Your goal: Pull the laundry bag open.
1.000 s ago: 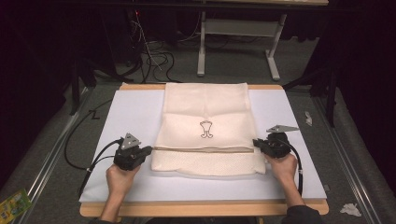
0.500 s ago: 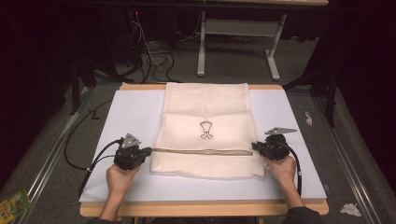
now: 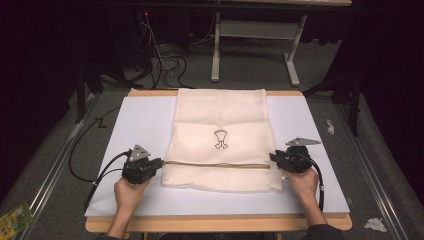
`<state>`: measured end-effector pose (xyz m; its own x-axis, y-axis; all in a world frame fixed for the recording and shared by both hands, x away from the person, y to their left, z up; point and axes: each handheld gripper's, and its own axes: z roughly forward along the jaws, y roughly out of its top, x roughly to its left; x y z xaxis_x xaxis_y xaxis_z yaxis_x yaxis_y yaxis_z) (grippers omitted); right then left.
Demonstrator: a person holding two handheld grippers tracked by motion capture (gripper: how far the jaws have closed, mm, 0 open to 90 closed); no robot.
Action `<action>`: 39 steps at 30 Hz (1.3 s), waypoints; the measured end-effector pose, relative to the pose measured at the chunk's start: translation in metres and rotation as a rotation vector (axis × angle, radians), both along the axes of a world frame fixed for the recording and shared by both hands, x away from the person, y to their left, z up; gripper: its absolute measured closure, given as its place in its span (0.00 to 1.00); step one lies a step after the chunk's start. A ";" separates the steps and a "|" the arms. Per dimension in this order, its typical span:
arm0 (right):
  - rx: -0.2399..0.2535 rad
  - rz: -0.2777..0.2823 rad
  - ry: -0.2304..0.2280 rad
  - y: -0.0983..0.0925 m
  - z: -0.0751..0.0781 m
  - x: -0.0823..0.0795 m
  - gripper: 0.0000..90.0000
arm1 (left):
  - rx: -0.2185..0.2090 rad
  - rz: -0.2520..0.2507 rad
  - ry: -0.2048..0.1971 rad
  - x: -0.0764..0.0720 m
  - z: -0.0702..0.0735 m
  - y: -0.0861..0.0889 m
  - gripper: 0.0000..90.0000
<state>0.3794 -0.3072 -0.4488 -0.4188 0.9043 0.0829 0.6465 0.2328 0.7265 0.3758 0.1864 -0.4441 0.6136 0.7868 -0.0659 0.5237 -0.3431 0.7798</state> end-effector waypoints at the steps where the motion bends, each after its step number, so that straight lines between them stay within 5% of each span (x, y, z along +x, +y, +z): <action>1: 0.004 -0.004 -0.014 -0.002 0.002 -0.002 0.74 | -0.011 0.001 -0.007 0.000 0.001 0.001 0.89; 7: 0.032 -0.020 -0.086 -0.007 0.012 -0.012 0.71 | -0.032 0.020 -0.047 -0.003 0.003 0.002 0.80; 20: 0.084 -0.053 -0.163 -0.023 0.025 -0.027 0.71 | -0.084 0.084 -0.129 -0.009 0.020 0.024 0.69; 27: 0.121 -0.079 -0.172 -0.042 0.027 -0.034 0.69 | -0.126 0.152 -0.149 -0.010 0.024 0.043 0.66; 39: 0.156 -0.153 -0.186 -0.069 0.017 -0.042 0.66 | -0.147 0.171 -0.127 -0.003 0.021 0.050 0.65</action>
